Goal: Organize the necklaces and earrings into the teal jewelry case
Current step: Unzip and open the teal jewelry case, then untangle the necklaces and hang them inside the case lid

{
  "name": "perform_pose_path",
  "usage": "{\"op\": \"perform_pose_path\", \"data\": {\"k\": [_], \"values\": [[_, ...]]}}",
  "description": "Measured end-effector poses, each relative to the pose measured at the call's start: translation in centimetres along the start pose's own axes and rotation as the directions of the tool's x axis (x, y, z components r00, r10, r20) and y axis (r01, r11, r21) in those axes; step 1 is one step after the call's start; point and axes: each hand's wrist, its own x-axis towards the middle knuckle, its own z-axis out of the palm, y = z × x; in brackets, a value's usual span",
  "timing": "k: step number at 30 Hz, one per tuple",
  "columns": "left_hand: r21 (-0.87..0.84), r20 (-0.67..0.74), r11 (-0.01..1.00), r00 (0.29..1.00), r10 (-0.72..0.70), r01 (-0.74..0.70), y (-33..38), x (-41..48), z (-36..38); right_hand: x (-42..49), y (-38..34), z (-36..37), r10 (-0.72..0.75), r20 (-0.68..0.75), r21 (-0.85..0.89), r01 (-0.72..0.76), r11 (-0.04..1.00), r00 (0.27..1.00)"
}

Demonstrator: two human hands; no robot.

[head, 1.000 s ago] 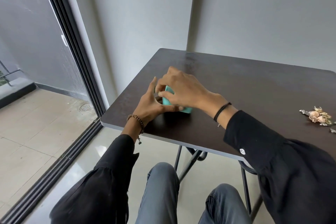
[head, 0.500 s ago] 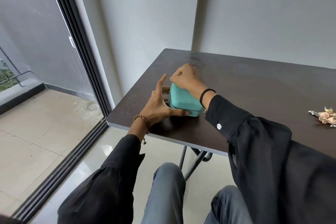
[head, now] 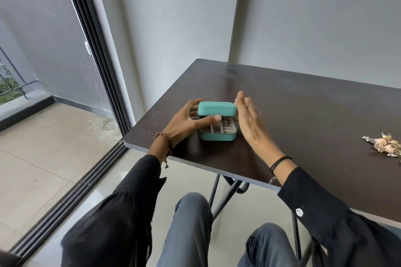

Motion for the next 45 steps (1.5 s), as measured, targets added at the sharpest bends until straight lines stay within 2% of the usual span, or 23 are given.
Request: {"op": "perform_pose_path", "data": {"k": [7,11,14,20,24,30,33,38,41,45], "values": [[0.032,-0.205,0.998,0.977,-0.054,0.062,0.6,1.0,1.7,0.0,1.7,-0.6,-0.014,-0.022,0.062,0.016,0.998,1.000],[0.018,-0.314,0.993,0.943,-0.108,0.119,1.1,1.7,2.3,0.3,2.0,-0.7,-0.050,-0.046,-0.009,0.050,0.999,0.998],[0.022,-0.336,0.989,0.933,-0.130,0.146,0.9,2.4,2.4,0.5,2.5,-0.6,-0.127,-0.061,-0.075,0.122,0.990,0.990],[0.036,-0.377,0.990,0.919,-0.117,0.140,-0.5,4.2,2.2,1.6,2.1,-0.5,-0.146,-0.059,-0.143,0.136,0.980,0.988],[0.061,-0.382,0.987,0.917,-0.113,0.147,-0.9,4.8,2.1,2.6,1.5,-0.4,-0.152,-0.017,-0.262,0.142,0.954,0.988],[0.047,-0.340,0.995,0.938,-0.064,0.084,-1.3,4.7,1.9,4.4,-0.5,0.6,-0.105,-0.032,-0.532,0.072,0.843,0.994],[0.048,-0.322,0.997,0.946,-0.039,0.058,-1.3,4.6,1.8,4.7,-1.1,1.3,-0.067,-0.046,-0.591,0.027,0.807,0.997],[0.022,-0.297,0.999,0.955,-0.021,0.029,-1.6,4.7,1.7,4.4,-1.3,1.7,0.008,-0.053,-0.522,-0.034,0.852,0.999],[0.005,-0.298,1.000,0.954,-0.008,0.010,-1.7,4.8,1.7,4.2,-1.0,1.3,0.019,-0.083,-0.366,-0.048,0.929,0.996],[-0.008,-0.299,1.000,0.954,-0.003,0.001,-1.8,4.7,1.7,4.4,-1.0,0.8,-0.050,-0.125,-0.167,0.028,0.985,0.991]]}}
